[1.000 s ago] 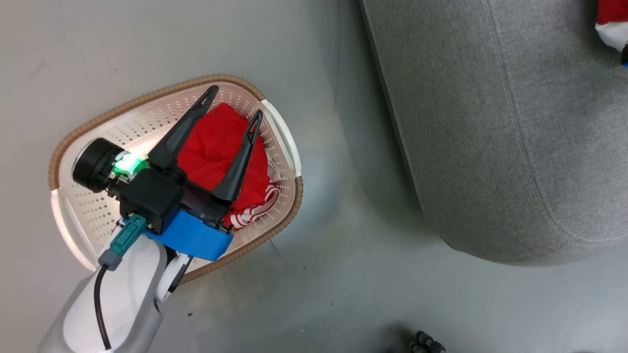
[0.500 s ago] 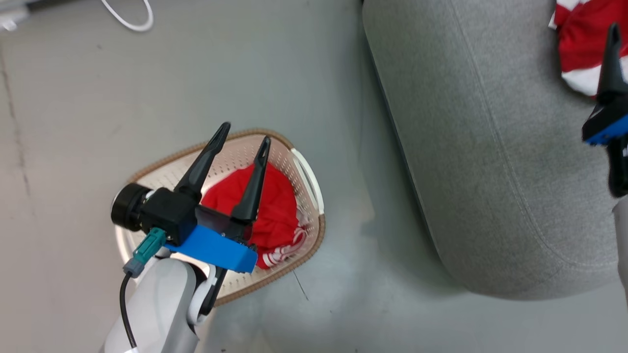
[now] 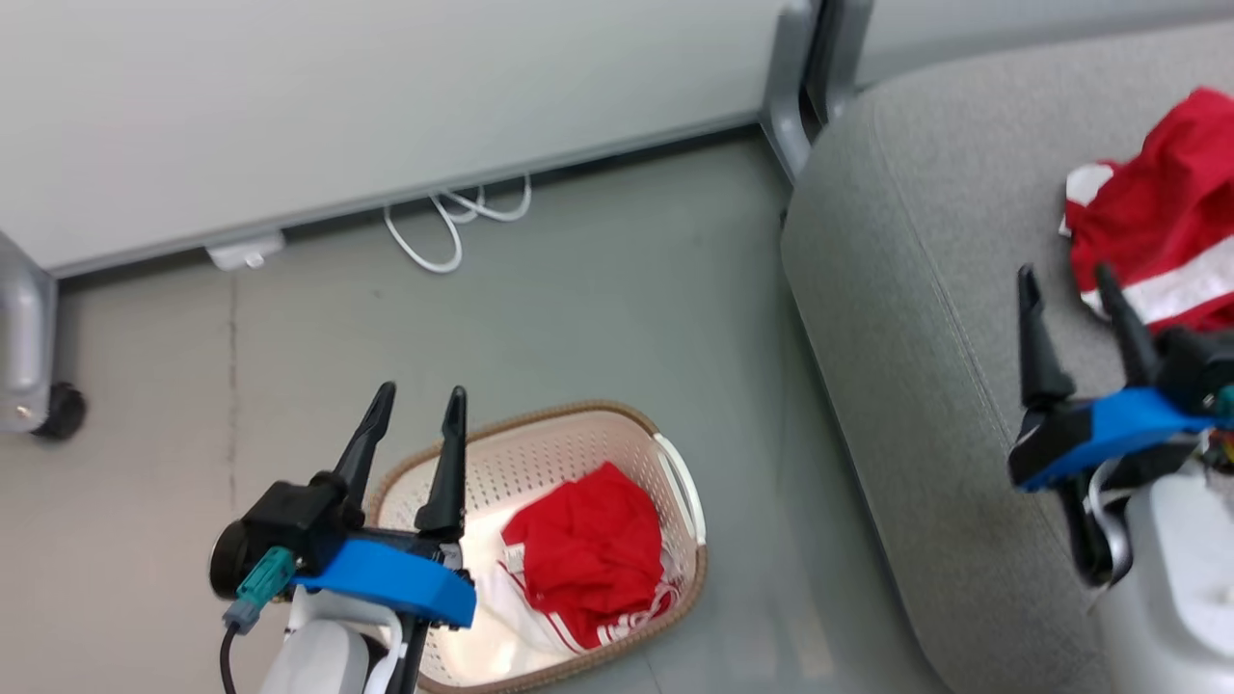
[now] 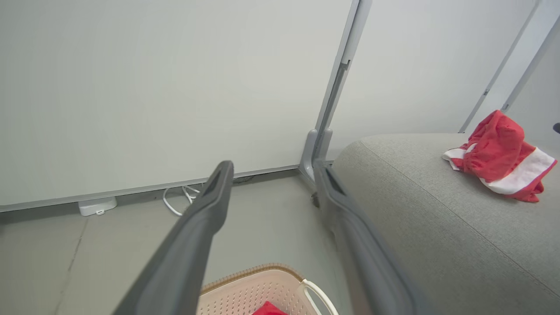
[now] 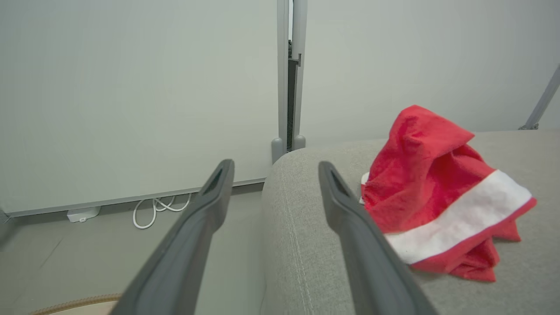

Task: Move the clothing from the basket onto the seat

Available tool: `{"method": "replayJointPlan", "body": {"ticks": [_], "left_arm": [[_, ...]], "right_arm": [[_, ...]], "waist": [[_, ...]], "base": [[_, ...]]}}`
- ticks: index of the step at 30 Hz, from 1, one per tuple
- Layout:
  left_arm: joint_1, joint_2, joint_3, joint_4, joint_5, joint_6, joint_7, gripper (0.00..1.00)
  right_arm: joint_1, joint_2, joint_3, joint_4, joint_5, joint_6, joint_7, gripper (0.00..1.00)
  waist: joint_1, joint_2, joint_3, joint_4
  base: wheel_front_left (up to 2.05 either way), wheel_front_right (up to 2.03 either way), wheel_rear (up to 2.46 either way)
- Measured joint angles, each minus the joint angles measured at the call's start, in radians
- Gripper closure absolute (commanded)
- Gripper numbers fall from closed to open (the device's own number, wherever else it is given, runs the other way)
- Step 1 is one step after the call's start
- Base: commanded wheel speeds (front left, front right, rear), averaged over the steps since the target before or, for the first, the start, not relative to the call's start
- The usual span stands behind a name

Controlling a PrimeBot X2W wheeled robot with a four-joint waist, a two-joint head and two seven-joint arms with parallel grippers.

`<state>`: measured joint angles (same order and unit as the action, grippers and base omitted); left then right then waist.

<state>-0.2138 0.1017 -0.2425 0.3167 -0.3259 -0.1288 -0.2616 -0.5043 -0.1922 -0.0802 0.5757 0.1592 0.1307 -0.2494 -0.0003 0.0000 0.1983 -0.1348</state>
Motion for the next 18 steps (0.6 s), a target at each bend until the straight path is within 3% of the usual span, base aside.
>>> {"method": "replayJointPlan", "body": {"ticks": [11,18], "left_arm": [[0.06,-0.021,0.116,0.054,0.039,0.0,0.0,0.0],[0.087,-0.013,0.153,0.083,0.052,0.0,0.0,0.0]], "right_arm": [[0.247,0.073,0.045,-0.206,-0.018,0.0,0.043,0.0],[0.354,0.113,0.05,-0.265,-0.018,0.0,0.053,0.0]], "waist": [[0.0,0.0,-0.149,0.099],[0.0,0.0001,-0.197,0.15]], "base": [[0.0,0.0,0.0],[0.0,0.0,0.0]]}}
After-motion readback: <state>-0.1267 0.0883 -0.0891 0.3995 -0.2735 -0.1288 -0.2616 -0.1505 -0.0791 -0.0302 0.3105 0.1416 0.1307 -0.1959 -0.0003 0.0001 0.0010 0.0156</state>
